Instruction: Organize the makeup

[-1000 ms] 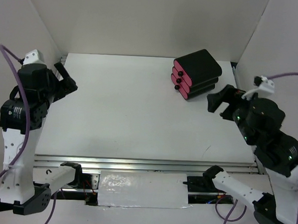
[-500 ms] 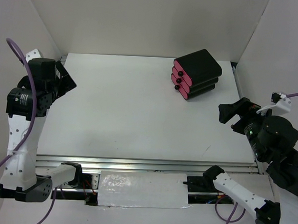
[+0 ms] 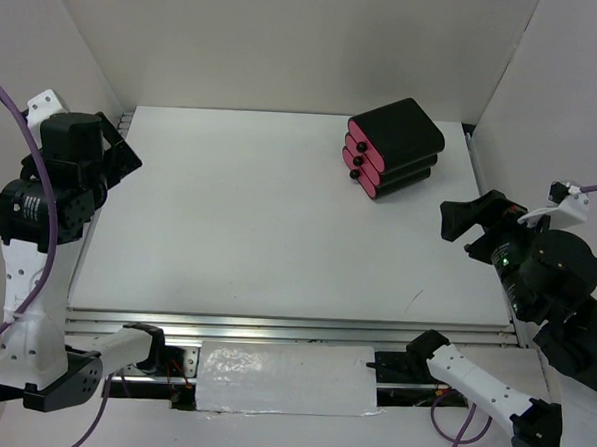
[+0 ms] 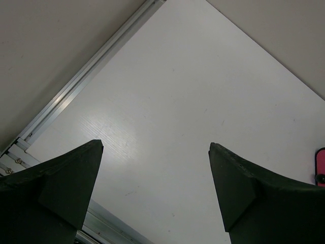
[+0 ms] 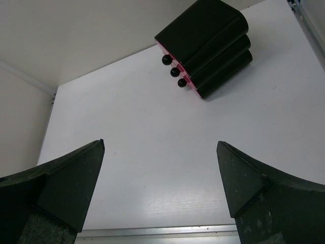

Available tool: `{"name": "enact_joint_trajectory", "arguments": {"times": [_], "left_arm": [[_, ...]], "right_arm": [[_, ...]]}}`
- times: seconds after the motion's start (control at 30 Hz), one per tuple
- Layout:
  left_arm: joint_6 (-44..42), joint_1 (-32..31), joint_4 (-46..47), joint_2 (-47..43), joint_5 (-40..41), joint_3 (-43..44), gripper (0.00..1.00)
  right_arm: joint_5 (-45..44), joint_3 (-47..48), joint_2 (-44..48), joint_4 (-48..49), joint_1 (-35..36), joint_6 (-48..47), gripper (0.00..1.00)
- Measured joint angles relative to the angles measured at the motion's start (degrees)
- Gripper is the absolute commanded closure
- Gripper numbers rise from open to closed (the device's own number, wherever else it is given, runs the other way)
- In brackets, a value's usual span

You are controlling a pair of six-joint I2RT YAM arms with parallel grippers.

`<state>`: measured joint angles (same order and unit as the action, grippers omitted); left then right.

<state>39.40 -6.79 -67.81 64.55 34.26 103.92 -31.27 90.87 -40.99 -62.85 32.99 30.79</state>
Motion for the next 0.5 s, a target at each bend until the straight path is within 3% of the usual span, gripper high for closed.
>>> {"name": "enact_joint_trajectory", "arguments": {"times": [0.5], "left_arm": [[1.11, -2.23, -1.86, 0.35, 5.27, 3.74, 0.01]], "right_arm": [[-0.04, 1.68, -2.43, 0.28, -0.02, 0.48, 0.00]]}}
